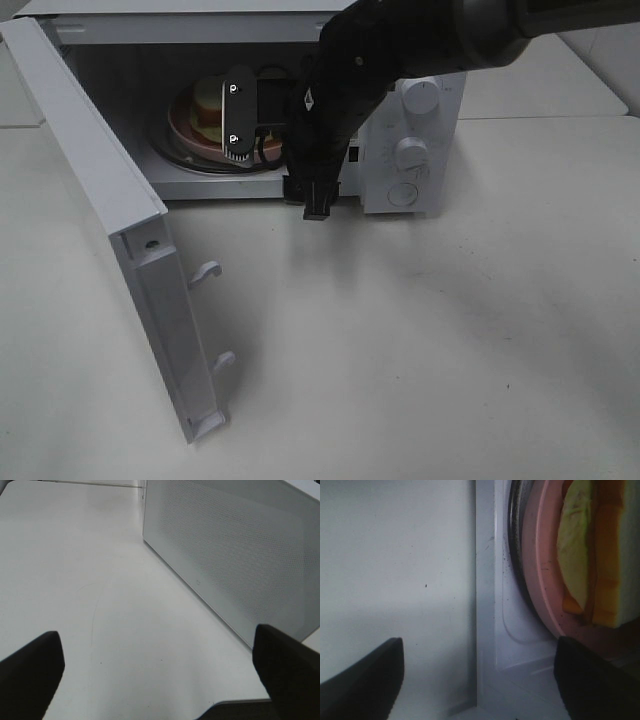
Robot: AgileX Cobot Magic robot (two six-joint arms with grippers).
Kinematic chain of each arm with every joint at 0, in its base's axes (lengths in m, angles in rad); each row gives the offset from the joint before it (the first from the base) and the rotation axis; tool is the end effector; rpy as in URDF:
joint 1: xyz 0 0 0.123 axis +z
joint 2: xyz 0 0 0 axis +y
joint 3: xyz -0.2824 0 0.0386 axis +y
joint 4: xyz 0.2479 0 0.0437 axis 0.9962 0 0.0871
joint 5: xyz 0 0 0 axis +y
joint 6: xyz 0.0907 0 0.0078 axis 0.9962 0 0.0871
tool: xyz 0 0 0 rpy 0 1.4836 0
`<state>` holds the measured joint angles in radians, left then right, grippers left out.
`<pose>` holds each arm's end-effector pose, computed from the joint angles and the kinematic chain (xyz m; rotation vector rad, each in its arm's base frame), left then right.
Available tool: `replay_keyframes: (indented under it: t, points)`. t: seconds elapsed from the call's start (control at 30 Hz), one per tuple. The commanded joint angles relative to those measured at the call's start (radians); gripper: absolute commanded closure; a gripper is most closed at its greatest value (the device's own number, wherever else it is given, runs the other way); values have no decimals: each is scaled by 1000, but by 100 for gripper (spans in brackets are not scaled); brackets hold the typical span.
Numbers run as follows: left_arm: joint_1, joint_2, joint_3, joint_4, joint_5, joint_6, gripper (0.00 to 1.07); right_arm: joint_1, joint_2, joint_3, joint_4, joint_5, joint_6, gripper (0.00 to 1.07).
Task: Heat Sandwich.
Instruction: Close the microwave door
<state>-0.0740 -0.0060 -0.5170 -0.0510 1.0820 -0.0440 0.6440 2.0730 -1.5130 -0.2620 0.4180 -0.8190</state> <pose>-0.0090 -0.0034 0.2802 0.0344 2.0439 -0.1347 0.3742 0.2689 0.1876 -1.8252 1.6604 -0.3108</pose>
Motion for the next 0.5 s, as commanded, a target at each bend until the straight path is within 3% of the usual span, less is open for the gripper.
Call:
replay_keyframes:
  t: [0.03,0.5]
  points:
    - [-2,-16,2,-1,-15,3,10,-4,-56,41,2,-10,16,29]
    - [-2,-16,2,-1,-15,3,10,-4,-255,262,2,-37,123,31]
